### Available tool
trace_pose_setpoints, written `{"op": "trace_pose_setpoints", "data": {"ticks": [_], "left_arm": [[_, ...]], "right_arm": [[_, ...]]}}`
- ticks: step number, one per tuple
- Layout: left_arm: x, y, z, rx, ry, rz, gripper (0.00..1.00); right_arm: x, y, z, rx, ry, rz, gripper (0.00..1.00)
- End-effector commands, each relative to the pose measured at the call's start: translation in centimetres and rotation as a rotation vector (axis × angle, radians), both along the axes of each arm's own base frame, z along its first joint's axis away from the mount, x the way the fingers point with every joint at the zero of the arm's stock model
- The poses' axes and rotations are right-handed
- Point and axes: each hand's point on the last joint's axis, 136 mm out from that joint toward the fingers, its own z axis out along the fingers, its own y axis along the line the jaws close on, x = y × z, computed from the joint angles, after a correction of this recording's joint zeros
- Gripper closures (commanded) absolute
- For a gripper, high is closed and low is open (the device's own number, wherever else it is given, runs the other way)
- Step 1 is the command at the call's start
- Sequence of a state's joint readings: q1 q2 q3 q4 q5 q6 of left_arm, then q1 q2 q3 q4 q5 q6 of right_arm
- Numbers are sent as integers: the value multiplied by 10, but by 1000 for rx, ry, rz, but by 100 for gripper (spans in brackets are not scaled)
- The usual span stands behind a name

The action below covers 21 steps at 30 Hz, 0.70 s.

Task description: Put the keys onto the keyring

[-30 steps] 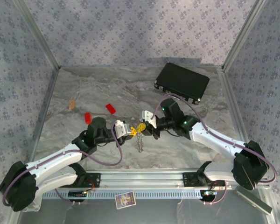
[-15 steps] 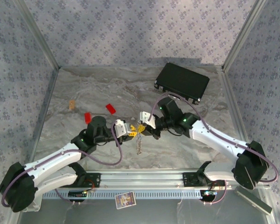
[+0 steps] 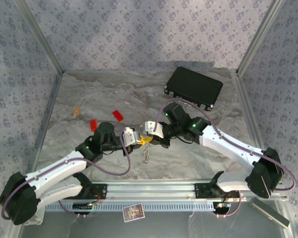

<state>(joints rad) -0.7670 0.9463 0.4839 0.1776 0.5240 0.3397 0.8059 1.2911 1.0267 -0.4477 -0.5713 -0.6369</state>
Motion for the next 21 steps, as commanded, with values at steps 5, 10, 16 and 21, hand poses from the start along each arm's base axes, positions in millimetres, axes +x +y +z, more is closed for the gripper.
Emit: {"op": "trace_pose_setpoints", "data": {"ticks": [5, 10, 16, 21], "left_arm": [[-1, -3, 16, -48, -50, -15, 100], [-1, -2, 15, -65, -52, -8, 100], [-1, -2, 15, -70, -51, -4, 100], [0, -2, 15, -70, -53, 0, 100]], "right_arm": [[8, -11, 6, 82, 47, -83, 69], [7, -16, -2, 86, 88, -114, 69], [5, -14, -7, 80, 120, -107, 72], [2, -13, -10, 74, 145, -94, 75]]}}
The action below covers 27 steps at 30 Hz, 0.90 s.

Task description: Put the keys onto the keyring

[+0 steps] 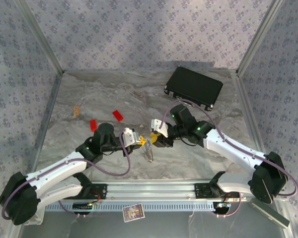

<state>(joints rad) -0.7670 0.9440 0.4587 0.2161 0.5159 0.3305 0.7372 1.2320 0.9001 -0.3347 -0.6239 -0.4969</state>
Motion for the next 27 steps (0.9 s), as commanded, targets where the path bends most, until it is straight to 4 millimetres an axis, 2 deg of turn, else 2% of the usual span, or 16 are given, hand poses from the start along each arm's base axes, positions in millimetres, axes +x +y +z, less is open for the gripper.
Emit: {"op": "trace_pose_setpoints", "data": {"ticks": [1, 7, 14, 20, 27], "left_arm": [[-1, -3, 19, -59, -50, -10, 100], [0, -3, 19, -60, -56, -11, 100], [-1, -3, 18, -60, -54, -14, 100], [-3, -3, 20, -65, -56, -24, 100], [-10, -6, 25, -85, -57, -66, 100]], "right_arm": [[-5, 3, 1, 15, 36, 20, 74], [-3, 5, 0, 13, 45, 17, 78], [-1, 7, 1, 19, 47, 14, 100], [5, 1, -2, -10, 28, -6, 100], [10, -2, -20, -83, 35, -8, 100]]}}
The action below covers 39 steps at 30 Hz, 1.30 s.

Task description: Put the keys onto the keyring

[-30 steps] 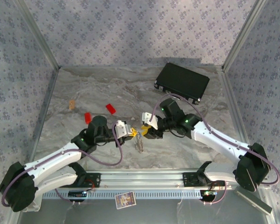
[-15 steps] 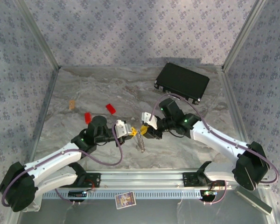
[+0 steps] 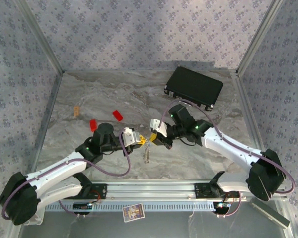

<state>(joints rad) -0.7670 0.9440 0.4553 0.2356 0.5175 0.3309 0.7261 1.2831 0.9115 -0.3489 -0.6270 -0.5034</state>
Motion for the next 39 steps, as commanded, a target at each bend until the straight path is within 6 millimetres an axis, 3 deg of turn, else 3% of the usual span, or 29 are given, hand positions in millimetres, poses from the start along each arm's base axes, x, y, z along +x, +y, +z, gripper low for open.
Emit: {"op": "trace_pose_setpoints", "data": {"ticks": [1, 6, 11, 18, 26, 39], "left_arm": [[-10, -5, 23, -75, -45, -66, 100], [-10, -6, 23, -72, -46, -68, 100], [-8, -7, 16, -63, -42, -66, 100], [-5, -8, 16, -72, -44, -55, 100], [-6, -7, 17, -86, -38, -52, 100], [-5, -7, 18, -89, -41, -42, 100]], "right_arm": [[3, -1, -8, -51, 7, 5, 100], [-1, 4, -4, -28, 7, 27, 99], [-2, 0, 7, 15, -34, 18, 80], [-15, 4, 12, 90, 4, 78, 75], [-8, 10, 16, 120, -37, 56, 78], [-10, 15, 20, 134, -43, 68, 100]]}}
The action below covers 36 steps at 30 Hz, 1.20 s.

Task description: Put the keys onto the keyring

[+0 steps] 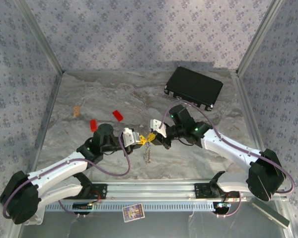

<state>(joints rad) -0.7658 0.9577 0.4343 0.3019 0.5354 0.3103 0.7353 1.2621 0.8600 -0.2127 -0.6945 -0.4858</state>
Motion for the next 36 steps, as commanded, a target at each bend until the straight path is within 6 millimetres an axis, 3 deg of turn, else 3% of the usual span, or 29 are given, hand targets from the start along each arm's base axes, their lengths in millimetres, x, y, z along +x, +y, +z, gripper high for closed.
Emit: {"op": "trace_pose_setpoints", "data": {"ticks": [1, 4, 7, 22, 28, 32, 36], "left_arm": [[-1, -3, 15, -49, -39, -13, 97], [9, 2, 8, -3, -40, 52, 83], [12, 4, 4, 40, -39, 70, 81], [10, 0, 11, 43, -40, 36, 82], [6, -1, 14, 27, -43, 17, 92], [4, 0, 14, 13, -45, 12, 100], [2, 1, 15, -18, -40, 18, 100]], "right_arm": [[-3, 4, 9, 27, -12, 17, 100], [-4, 2, 10, -1, -21, 19, 100], [-4, -1, 6, -70, -47, 24, 100], [-5, 7, 2, -227, -118, 97, 100], [-5, 10, 9, -173, -120, 95, 100], [-2, 3, 12, -94, -88, 50, 83], [-3, -1, 10, -31, -31, 26, 76]]}}
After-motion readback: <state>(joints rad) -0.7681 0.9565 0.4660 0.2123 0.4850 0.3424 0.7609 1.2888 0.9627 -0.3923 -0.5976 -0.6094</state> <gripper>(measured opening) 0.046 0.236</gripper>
